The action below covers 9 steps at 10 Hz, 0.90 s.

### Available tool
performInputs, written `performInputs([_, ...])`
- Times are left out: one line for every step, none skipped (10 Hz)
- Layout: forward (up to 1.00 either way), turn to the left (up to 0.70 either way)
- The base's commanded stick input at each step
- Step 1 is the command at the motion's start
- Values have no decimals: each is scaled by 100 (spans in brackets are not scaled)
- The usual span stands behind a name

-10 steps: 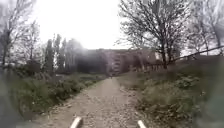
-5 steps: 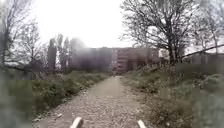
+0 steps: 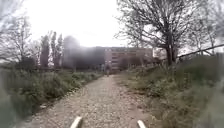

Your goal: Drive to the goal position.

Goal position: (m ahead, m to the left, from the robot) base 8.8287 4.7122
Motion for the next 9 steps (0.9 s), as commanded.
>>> performInputs([70,0])
performInputs([70,0])
performInputs([70,0])
performInputs([70,0])
performInputs([70,-23])
performInputs([70,-26])
performInputs([70,0])
performInputs([70,0])
performInputs([70,0])
